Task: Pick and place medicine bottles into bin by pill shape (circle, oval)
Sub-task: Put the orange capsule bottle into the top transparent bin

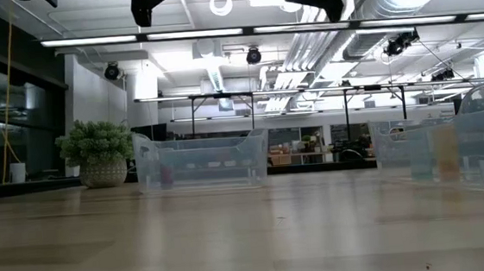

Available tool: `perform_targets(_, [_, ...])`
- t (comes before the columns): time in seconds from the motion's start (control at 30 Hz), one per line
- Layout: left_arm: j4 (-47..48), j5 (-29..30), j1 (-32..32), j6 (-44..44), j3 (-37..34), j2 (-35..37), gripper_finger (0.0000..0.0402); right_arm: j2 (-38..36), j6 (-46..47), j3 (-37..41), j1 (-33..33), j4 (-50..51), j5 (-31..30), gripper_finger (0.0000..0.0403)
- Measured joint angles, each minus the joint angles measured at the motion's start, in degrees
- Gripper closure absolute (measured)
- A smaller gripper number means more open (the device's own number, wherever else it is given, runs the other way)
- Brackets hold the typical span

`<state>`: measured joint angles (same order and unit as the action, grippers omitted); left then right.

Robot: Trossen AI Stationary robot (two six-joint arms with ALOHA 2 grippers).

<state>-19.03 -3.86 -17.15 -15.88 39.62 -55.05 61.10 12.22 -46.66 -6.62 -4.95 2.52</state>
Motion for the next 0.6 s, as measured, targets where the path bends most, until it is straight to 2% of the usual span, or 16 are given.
perform_targets(0.17, [-0.02,0.00,0.00,1.80,0.00,0.00,0.0170,0.00,-2.78,-3.10,-0.28,4.80,0.05,0.0192])
perform_targets(0.6, [0.20,-0.02,0.00,5.28,0.00,0.00,0.0170,0.00,-9.44,-3.21,-0.26,4.70,0.05,0.0192])
